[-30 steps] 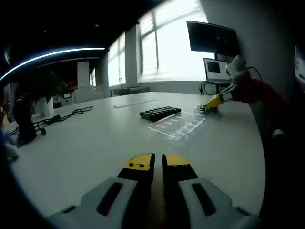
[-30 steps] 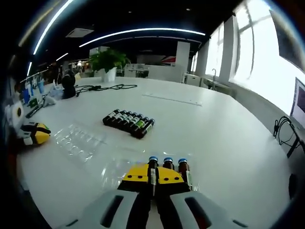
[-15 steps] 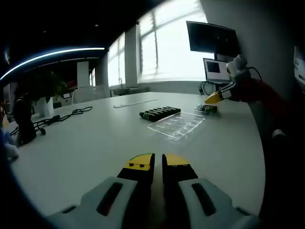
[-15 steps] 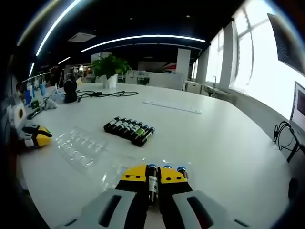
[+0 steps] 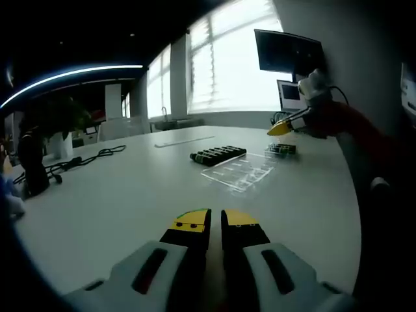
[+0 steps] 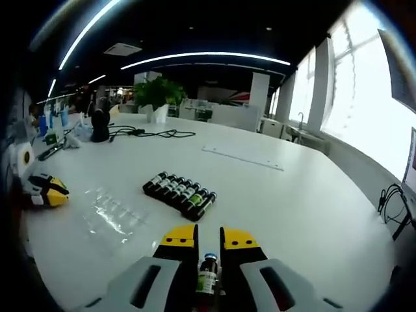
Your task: Grip medicine bottles put into box
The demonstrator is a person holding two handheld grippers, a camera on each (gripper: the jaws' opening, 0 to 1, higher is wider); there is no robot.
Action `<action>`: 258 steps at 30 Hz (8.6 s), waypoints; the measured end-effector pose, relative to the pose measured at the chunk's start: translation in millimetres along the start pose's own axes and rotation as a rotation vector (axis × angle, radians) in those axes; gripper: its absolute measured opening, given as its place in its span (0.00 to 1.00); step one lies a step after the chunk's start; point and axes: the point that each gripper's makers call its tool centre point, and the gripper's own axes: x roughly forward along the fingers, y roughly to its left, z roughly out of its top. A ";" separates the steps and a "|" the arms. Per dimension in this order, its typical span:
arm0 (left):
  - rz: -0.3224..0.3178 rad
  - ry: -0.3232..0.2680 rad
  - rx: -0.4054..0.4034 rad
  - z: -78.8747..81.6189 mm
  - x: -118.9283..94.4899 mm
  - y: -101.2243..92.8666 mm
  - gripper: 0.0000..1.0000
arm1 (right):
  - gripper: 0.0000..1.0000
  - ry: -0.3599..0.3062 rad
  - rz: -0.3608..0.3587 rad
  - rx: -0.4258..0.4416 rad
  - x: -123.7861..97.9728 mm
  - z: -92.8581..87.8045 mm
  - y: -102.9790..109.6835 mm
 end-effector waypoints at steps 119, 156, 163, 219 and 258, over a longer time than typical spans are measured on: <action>0.001 0.024 0.002 -4.0 1.3 -0.5 0.01 | 0.06 0.025 -0.054 0.036 -20.3 -19.1 -4.6; 0.002 0.027 0.005 -4.9 1.3 -0.5 0.01 | 0.07 0.093 -0.003 0.106 -32.1 -50.2 27.6; 0.001 0.027 0.004 -4.9 0.9 -0.5 0.01 | 0.07 0.092 -0.009 0.104 -32.1 -49.7 27.7; -0.001 0.027 0.004 -4.9 0.9 -0.6 0.01 | 0.03 0.204 0.180 -0.059 -27.1 -45.6 31.3; 0.002 0.031 0.010 -5.2 1.0 -1.4 0.01 | 0.00 0.121 0.109 -0.029 -23.8 -45.3 29.9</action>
